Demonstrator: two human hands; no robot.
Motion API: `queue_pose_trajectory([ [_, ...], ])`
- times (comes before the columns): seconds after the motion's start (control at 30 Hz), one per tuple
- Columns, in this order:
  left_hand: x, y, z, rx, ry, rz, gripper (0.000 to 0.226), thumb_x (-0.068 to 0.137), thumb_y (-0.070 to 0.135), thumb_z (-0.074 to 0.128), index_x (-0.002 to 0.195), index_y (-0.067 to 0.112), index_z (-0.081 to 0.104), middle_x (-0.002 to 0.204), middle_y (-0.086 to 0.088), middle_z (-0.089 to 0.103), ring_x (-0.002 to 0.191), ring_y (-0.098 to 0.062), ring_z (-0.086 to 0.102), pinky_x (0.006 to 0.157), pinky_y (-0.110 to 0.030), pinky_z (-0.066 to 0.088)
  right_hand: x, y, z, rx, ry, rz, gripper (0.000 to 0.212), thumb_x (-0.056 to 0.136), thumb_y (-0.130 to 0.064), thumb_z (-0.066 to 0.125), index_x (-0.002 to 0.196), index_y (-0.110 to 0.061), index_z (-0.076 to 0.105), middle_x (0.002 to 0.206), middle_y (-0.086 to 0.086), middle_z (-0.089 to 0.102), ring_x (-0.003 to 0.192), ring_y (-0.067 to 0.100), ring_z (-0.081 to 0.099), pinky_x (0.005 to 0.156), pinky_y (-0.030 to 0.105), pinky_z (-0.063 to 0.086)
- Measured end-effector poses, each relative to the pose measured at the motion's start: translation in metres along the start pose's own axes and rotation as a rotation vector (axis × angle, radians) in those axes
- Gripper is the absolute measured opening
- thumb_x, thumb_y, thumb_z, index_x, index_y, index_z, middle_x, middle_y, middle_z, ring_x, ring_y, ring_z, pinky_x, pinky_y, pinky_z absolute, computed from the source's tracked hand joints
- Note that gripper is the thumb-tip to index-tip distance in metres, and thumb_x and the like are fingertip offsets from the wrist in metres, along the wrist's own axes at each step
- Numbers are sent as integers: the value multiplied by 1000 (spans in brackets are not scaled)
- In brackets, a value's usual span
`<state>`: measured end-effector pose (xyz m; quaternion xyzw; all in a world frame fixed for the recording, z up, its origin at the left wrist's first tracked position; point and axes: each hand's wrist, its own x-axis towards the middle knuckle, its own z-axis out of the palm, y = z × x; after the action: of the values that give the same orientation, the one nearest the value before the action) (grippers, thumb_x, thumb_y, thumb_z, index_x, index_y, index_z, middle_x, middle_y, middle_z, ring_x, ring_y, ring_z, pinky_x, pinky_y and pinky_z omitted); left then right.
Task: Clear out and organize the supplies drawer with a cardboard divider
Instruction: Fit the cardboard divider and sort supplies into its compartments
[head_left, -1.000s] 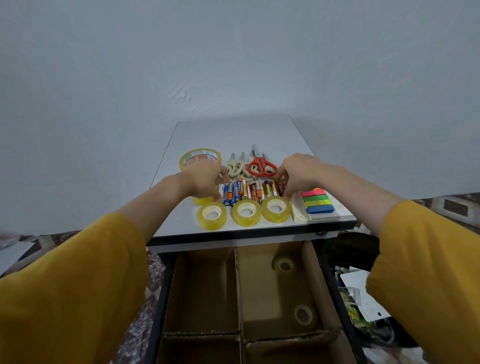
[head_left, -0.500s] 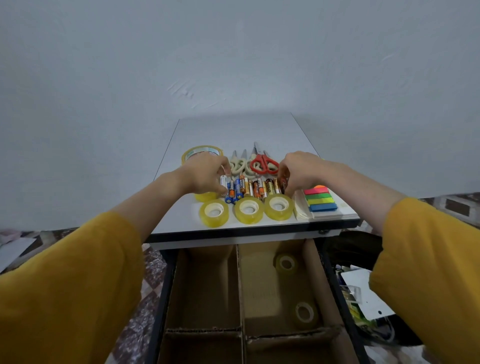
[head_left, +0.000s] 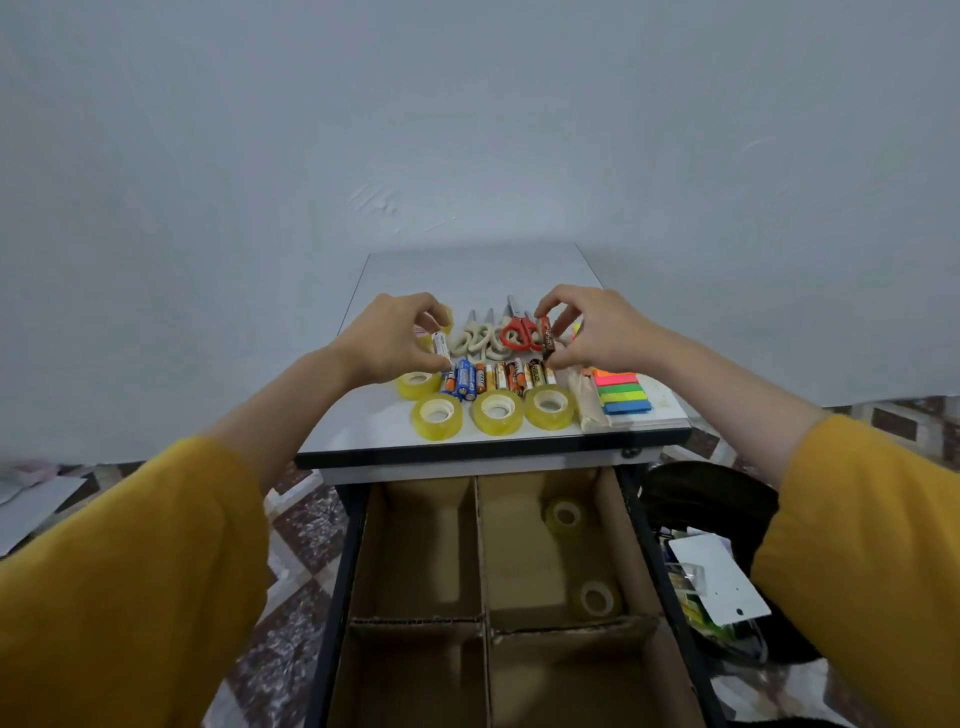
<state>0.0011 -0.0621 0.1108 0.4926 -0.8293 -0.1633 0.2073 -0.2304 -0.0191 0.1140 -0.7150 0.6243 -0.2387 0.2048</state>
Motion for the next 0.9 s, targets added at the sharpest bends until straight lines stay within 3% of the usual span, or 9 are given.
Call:
queue_pose_trajectory([
  [0.1,-26,1,-3,-191,37,-61,38,72,7,79,105,13,62,101,0,63,60,4,64,64,-4,47,-25,-15,8,566,-14,114,49,73,19,63,114,-6,51,83,14,59,57,23,62,55,25,58],
  [0.17,-49,5,-2,-334,31,-119,32,74,4,77,103,11,66,82,6,69,62,7,64,63,0,43,-40,-23,20,872,-42,171,49,74,26,55,113,-3,48,73,15,58,55,25,65,59,29,59],
  [0.23,-76,8,3,-477,-9,-145,28,75,3,75,101,11,68,67,6,71,67,2,67,67,-3,45,-54,-29,35,1094,-89,235,46,77,28,48,111,-4,48,69,16,62,53,23,67,59,30,59],
  [0.3,-104,8,12,-608,-54,-145,28,75,1,73,98,17,69,72,0,73,75,-6,69,74,-12,51,-67,-31,54,1223,-165,293,43,79,27,45,107,-5,50,63,15,67,54,23,68,60,33,59],
  [0.37,-128,7,26,-688,-133,-167,32,75,2,73,101,19,67,83,-7,74,82,-13,70,78,-19,54,-80,-29,74,1254,-255,329,38,80,23,48,106,-6,51,67,15,68,58,24,69,63,35,60],
  [0.53,-171,-12,59,-799,-256,-257,34,76,-1,67,107,13,64,95,-3,72,88,-12,69,75,-17,52,-106,-19,125,1117,-335,359,28,88,7,53,109,-11,55,89,20,66,65,23,70,61,31,59],
  [0.67,-185,-31,86,-1129,-229,-488,25,74,9,67,99,9,67,96,-7,70,90,-15,68,79,-23,55,-110,-9,157,978,-386,367,29,88,9,51,103,-16,56,95,20,65,66,23,69,61,31,59],
  [0.8,-193,-36,111,-834,-199,-560,13,78,7,71,89,12,68,90,2,68,80,-6,65,70,-14,52,-105,-1,178,952,-445,364,31,87,9,52,105,-16,56,96,19,65,70,25,69,64,34,60],
  [0.9,-197,-41,120,-555,-479,-382,23,76,5,73,96,16,67,87,10,65,73,2,63,67,-10,50,-98,2,185,876,-449,331,32,86,8,54,106,-18,55,96,17,66,73,25,69,62,31,59],
])
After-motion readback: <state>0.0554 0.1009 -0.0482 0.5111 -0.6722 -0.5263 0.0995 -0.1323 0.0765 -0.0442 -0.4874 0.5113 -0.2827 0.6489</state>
